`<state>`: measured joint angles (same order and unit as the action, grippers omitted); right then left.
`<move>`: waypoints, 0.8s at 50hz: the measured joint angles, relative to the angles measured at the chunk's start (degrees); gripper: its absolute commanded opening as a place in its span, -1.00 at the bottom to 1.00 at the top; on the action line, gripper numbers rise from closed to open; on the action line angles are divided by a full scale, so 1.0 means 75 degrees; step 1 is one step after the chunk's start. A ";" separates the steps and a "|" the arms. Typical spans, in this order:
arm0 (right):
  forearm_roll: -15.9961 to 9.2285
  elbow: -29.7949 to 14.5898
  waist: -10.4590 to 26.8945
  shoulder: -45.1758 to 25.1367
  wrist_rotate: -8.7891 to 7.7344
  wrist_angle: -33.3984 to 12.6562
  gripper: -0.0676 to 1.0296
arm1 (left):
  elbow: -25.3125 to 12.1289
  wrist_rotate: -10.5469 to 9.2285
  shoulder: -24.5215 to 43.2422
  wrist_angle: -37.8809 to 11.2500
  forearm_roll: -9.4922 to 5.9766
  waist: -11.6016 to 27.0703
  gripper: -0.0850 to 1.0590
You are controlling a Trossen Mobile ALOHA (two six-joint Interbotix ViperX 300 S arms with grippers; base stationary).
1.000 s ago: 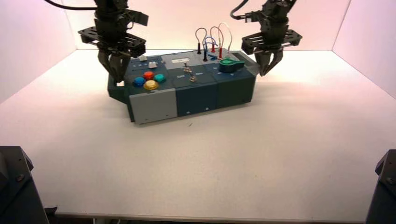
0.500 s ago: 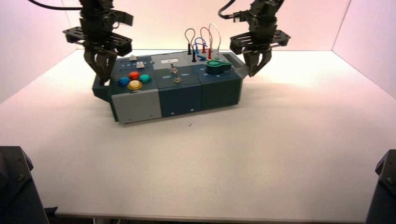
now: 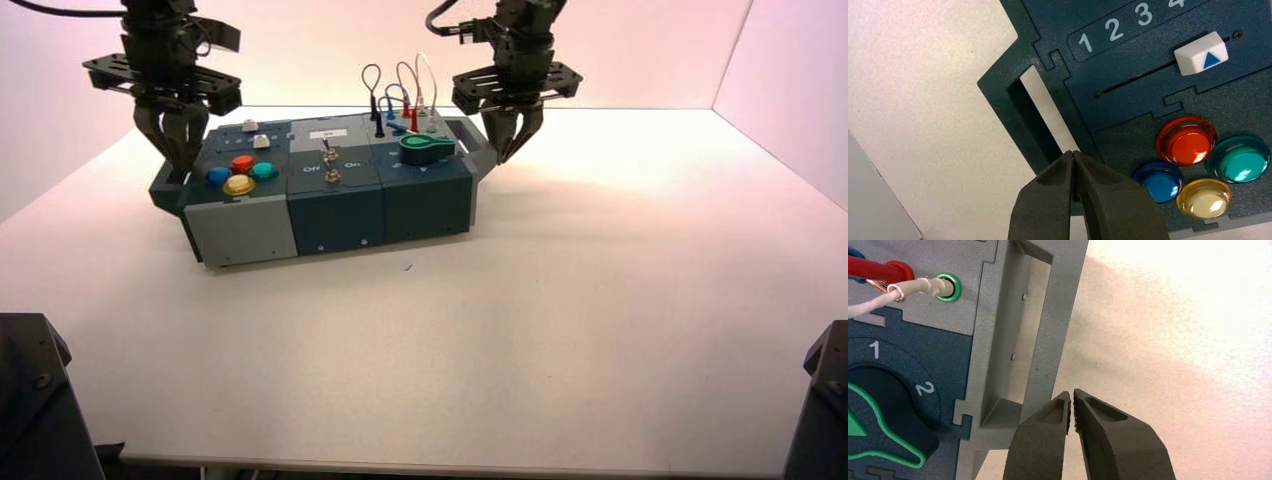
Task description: Move the box to the left.
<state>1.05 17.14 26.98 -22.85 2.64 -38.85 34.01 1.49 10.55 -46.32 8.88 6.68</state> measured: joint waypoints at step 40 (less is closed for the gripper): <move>0.0410 0.0398 -0.0047 0.1359 0.0023 -0.0563 -0.78 | 0.0152 0.0023 -0.1980 -0.0305 -0.0082 -0.0199 -0.35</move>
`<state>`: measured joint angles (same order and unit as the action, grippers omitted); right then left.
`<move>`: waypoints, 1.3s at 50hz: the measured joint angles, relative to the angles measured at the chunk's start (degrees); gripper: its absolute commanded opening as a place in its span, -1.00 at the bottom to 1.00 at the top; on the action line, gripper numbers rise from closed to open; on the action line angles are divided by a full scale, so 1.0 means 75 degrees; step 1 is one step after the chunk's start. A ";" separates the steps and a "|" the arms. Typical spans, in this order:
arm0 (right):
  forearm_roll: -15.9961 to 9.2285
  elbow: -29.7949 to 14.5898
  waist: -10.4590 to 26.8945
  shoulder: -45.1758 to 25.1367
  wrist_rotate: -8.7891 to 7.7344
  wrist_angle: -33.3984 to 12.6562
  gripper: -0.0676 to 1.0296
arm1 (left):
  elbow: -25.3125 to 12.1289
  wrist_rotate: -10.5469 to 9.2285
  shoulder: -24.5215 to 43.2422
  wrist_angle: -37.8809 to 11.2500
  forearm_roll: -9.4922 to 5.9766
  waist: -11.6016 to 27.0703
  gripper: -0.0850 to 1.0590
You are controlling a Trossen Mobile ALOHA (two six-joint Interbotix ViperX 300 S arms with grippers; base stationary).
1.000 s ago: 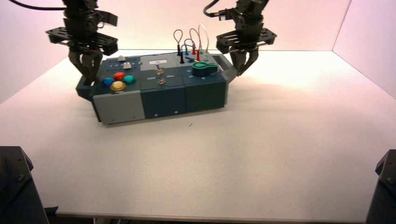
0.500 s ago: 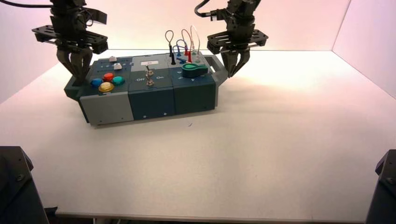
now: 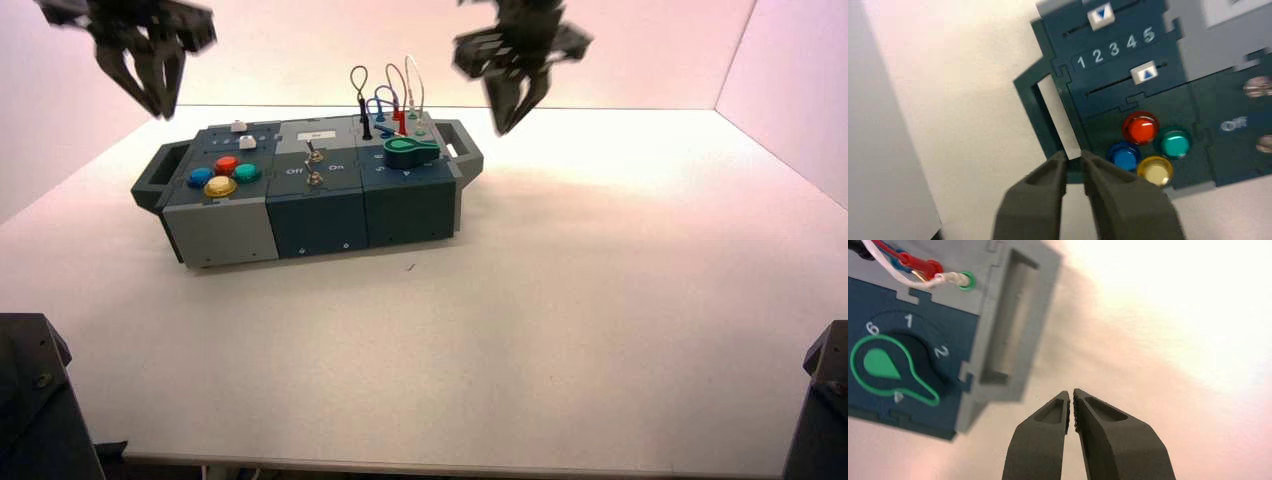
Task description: Move the box to the left.
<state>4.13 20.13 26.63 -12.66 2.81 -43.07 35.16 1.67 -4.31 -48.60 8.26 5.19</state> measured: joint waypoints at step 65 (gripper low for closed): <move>-0.0012 0.4266 0.2355 0.5941 -0.0316 0.1523 0.17 | 0.2508 -0.0035 -0.4230 0.1313 -0.0551 0.2285 0.35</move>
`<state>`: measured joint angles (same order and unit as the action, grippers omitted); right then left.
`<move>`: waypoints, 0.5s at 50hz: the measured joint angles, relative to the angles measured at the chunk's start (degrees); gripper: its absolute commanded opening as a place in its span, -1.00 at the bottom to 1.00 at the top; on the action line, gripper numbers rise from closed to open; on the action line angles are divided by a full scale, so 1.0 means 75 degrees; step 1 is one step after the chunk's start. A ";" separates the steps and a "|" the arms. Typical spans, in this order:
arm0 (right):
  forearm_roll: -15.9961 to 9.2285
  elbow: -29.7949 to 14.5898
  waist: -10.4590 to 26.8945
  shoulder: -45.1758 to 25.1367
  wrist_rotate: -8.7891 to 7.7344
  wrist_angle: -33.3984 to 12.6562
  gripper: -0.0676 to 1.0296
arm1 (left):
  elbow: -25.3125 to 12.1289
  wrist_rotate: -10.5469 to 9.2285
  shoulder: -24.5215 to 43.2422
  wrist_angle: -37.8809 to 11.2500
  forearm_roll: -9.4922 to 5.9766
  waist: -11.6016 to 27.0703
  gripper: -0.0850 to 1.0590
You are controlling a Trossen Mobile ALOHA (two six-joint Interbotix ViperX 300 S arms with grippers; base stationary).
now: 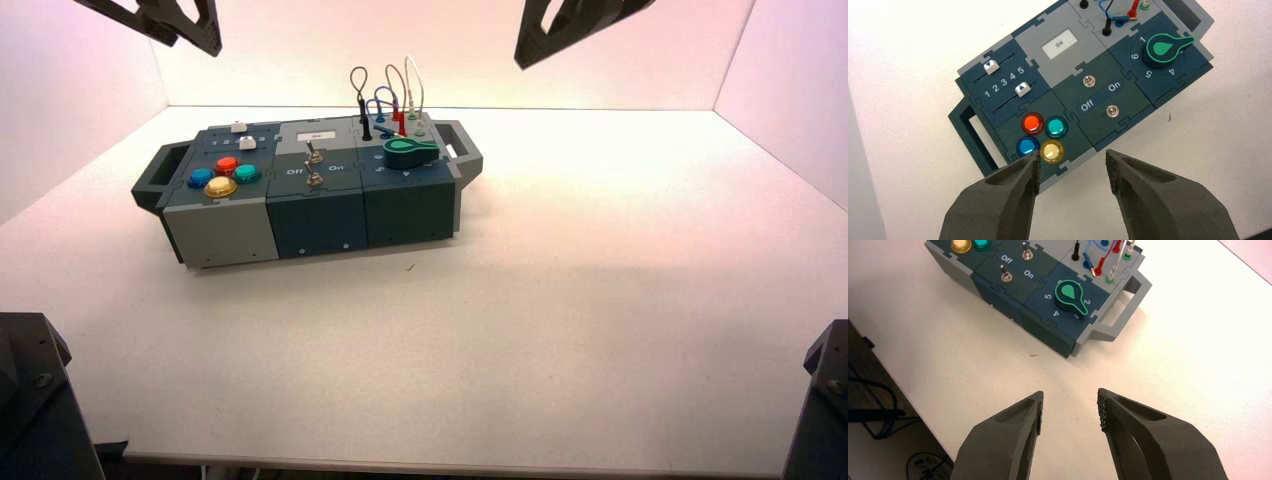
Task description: Move the box to the left.
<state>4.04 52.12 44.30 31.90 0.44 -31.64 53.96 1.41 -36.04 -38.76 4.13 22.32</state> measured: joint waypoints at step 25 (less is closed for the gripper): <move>0.0047 0.0047 0.0000 -0.0176 0.0012 -0.0094 0.17 | 0.0199 -0.0023 0.0094 0.0059 0.0000 0.0000 0.35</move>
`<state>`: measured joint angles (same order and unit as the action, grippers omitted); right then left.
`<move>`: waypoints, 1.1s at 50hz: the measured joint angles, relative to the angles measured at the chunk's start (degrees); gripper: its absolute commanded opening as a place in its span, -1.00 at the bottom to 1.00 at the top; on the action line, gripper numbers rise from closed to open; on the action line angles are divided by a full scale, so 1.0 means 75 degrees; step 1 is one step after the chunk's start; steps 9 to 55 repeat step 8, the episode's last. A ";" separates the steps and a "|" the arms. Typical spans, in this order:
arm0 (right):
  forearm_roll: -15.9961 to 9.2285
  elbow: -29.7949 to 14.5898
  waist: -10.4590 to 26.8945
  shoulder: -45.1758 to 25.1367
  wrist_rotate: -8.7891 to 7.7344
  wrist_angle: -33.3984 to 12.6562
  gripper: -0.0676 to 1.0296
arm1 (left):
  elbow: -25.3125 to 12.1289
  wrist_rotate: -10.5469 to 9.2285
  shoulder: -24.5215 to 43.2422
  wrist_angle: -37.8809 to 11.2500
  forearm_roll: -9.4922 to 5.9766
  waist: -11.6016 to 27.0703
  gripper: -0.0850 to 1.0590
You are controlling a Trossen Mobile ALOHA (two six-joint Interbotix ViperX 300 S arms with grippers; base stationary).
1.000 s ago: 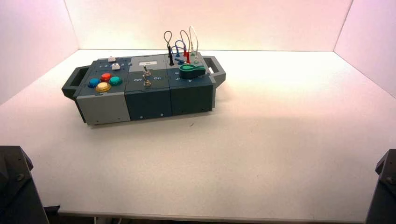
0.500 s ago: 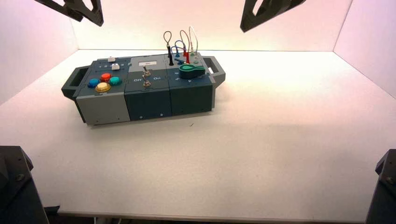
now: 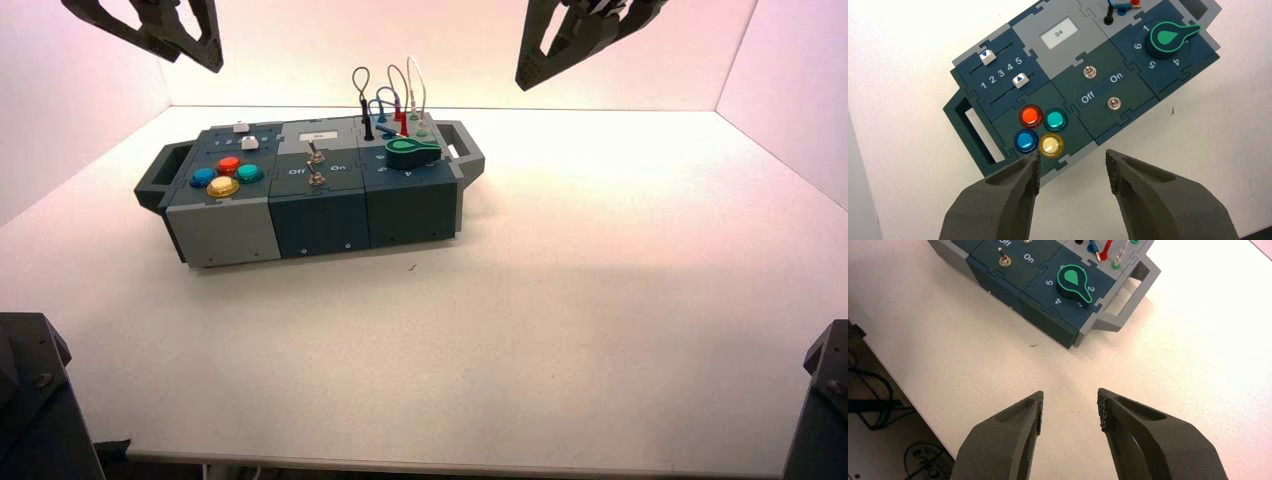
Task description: Move the box to the left.
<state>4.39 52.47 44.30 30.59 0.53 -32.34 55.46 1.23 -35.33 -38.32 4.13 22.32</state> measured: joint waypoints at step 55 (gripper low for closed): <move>0.0012 0.0000 0.0000 0.0023 -0.0012 0.0000 0.17 | 0.0047 0.0000 0.0000 0.0000 0.0000 0.0000 0.35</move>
